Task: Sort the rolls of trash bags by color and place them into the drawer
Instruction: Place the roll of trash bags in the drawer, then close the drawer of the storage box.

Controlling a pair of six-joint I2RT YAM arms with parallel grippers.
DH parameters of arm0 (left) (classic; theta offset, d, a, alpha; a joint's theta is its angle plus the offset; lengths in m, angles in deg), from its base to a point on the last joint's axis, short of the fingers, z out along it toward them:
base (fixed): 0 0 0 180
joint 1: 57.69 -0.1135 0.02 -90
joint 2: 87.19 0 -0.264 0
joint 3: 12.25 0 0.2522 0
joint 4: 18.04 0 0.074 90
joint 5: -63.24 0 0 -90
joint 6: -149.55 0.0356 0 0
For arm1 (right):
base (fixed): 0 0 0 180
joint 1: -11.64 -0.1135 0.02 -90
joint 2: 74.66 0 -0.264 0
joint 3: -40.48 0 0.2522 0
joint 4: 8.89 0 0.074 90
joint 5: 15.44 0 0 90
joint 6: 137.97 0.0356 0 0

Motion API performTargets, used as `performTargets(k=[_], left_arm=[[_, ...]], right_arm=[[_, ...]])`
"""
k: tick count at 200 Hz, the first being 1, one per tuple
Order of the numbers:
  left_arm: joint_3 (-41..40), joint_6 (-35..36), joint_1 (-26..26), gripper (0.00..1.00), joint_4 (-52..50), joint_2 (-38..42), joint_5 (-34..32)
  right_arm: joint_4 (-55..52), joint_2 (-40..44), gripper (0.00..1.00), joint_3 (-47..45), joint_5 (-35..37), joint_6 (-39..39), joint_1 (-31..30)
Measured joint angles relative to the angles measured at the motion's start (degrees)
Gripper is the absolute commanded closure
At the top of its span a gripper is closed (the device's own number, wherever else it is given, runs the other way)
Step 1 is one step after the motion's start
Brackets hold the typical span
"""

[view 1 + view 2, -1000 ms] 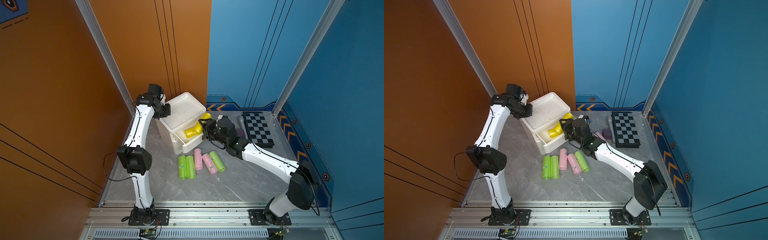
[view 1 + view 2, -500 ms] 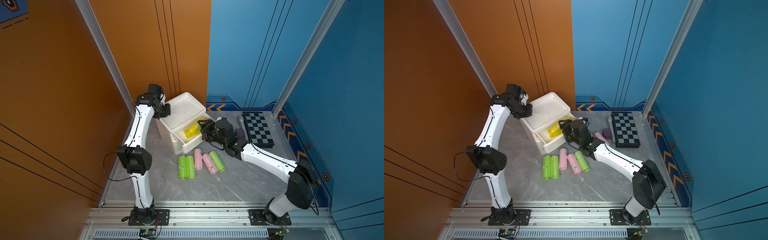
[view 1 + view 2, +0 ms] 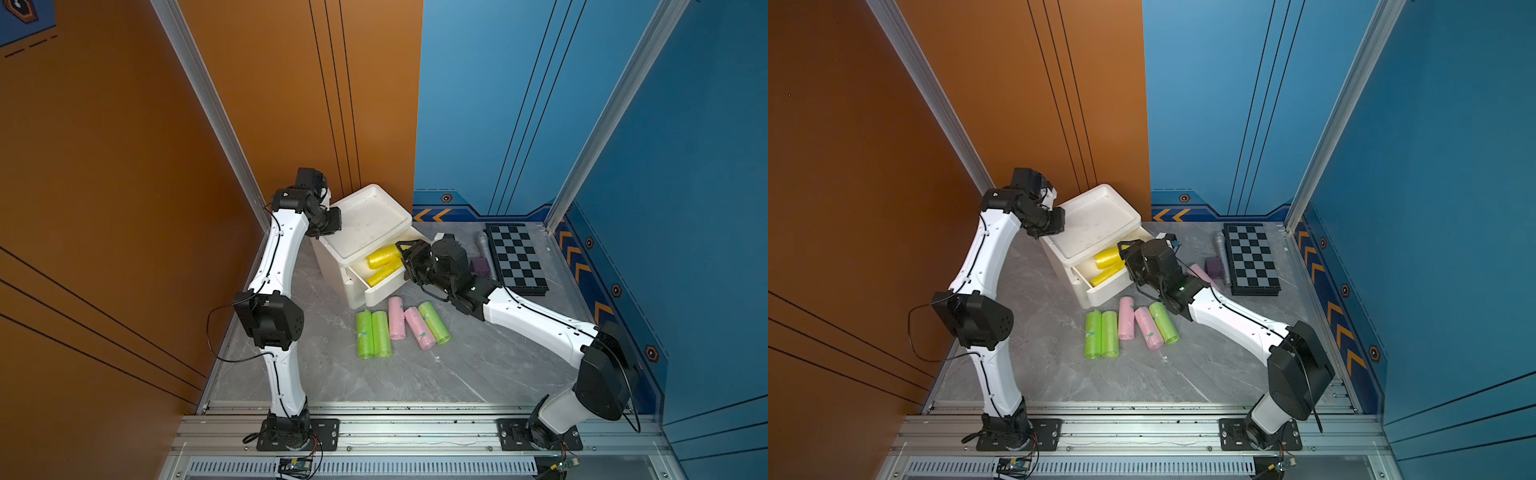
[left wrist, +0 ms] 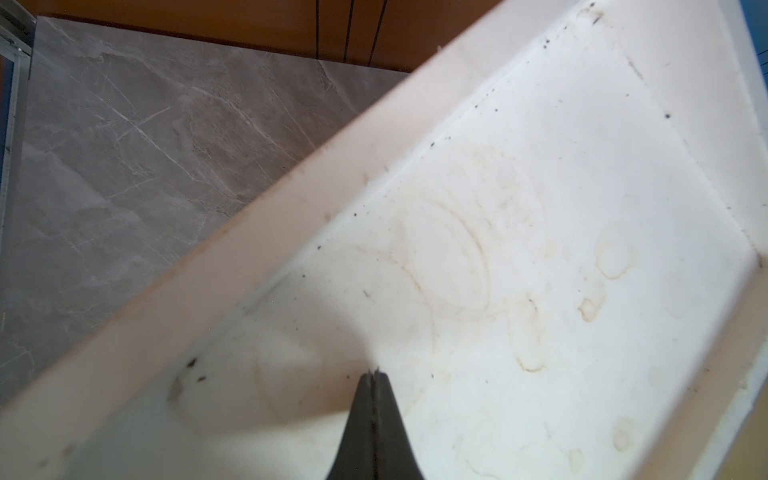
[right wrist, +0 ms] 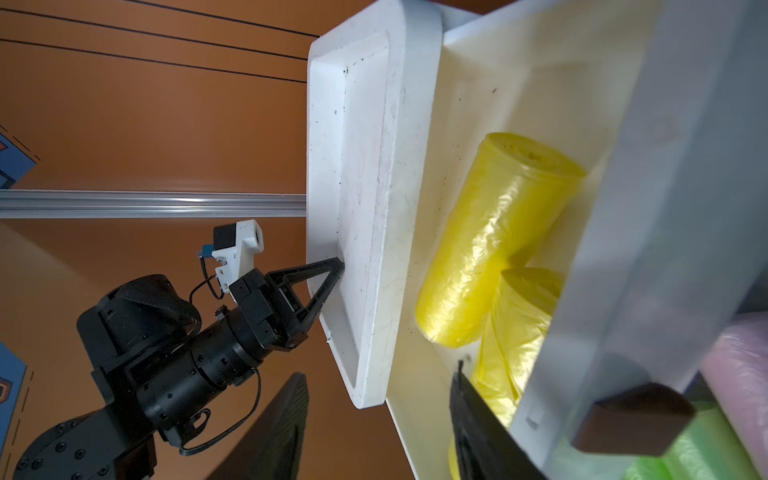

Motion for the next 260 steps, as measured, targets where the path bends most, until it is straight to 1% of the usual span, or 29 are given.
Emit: performTargets(k=[21,37,49,53,63,70,80,126,199,260], left_arm=[[-0.11,0.0,0.0,1.0,0.07,0.04,0.0],[-0.17,0.0,-0.02,1.0,0.2,0.04,0.0],[-0.22,0.0,-0.02,1.0,0.22,0.07,0.0],[-0.22,0.0,-0.02,1.0,0.22,0.07,0.0],[-0.22,0.02,-0.02,1.0,0.22,0.09,0.02],[-0.28,0.02,-0.02,1.0,0.26,0.11,0.02],[-0.37,0.02,-0.02,1.0,0.35,0.15,0.02],[-0.79,0.04,-0.02,1.0,0.72,0.33,0.04],[-1.36,0.74,0.04,1.0,1.16,0.59,0.07],[-1.7,1.53,1.09,1.0,1.73,0.72,0.02]], right_arm=[[-3.15,2.75,0.48,0.0,1.7,-4.79,0.39],[-4.76,5.27,0.54,-0.46,2.69,-8.41,0.74],[-4.94,7.02,0.64,-1.73,3.19,-10.27,1.05],[-4.98,7.56,0.68,-2.38,3.26,-10.78,1.2],[-5.38,8.24,0.85,-3.76,3.43,-12.7,1.6],[-5.64,8.33,0.94,-4.72,3.5,-13.51,1.92],[-6.27,8.07,1.0,-6.1,3.08,-14.25,2.64],[-9.55,1.97,1.0,-7.85,-0.17,-17.86,6.86],[-8.59,-3.85,1.0,-7.63,-3.08,-18.16,6.71],[-9.6,-7.98,0.99,-2.97,-3.61,-17.14,5.25]])
